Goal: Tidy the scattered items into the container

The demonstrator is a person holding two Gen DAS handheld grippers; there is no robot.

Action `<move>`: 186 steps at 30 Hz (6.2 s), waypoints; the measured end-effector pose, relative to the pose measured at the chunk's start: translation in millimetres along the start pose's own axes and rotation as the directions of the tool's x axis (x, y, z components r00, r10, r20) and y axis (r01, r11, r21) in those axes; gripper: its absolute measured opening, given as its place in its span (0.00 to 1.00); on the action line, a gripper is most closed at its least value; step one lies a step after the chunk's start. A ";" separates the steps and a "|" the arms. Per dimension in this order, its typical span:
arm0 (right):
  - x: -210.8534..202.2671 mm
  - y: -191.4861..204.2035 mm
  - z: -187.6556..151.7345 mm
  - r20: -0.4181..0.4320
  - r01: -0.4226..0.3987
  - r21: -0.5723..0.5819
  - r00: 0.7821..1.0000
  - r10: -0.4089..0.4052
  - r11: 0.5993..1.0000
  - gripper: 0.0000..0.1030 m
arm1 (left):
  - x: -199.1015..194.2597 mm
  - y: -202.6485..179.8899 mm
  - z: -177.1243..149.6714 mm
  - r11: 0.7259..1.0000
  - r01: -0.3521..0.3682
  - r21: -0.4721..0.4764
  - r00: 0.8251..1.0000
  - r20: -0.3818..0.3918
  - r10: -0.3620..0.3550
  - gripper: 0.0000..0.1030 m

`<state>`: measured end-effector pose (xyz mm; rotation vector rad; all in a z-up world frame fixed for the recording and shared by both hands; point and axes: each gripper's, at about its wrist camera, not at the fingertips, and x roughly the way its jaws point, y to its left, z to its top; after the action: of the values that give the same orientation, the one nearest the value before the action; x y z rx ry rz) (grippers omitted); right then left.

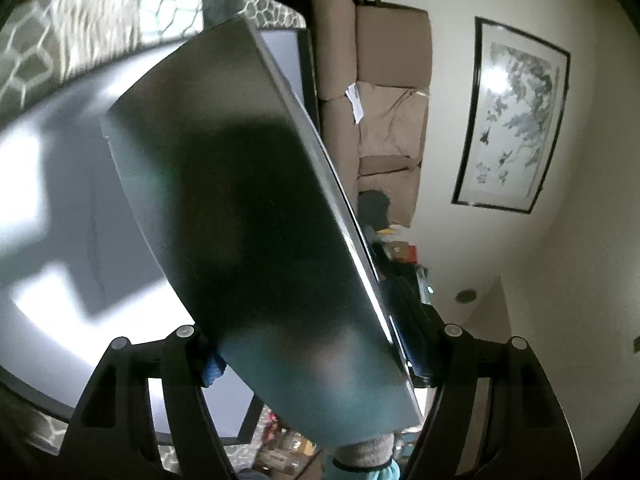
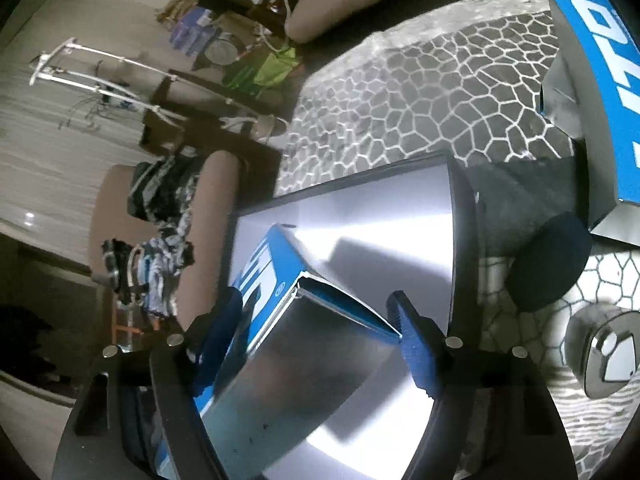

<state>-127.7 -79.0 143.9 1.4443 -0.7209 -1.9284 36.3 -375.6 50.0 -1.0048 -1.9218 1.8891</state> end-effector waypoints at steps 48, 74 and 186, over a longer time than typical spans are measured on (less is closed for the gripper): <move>1.8 21.9 -54.9 0.013 0.193 -0.292 0.980 -0.198 0.937 0.64 | 87.6 -80.9 57.1 0.728 -0.465 0.504 0.810 -0.089 0.579 0.65; 26.2 94.2 -131.7 0.016 0.184 -0.722 0.968 -0.250 0.667 0.64 | 120.4 -117.0 38.8 0.602 -0.495 0.627 0.742 -0.055 0.668 0.65; -86.2 -15.4 -131.6 0.113 0.317 -0.447 0.948 -0.299 0.837 0.65 | 80.8 -78.0 49.0 0.465 -0.653 0.598 0.618 0.067 0.783 0.89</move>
<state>15.3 -12.5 153.4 1.2733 -0.0187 -2.1837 -75.3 -355.5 96.4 -1.8884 -0.6467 2.3940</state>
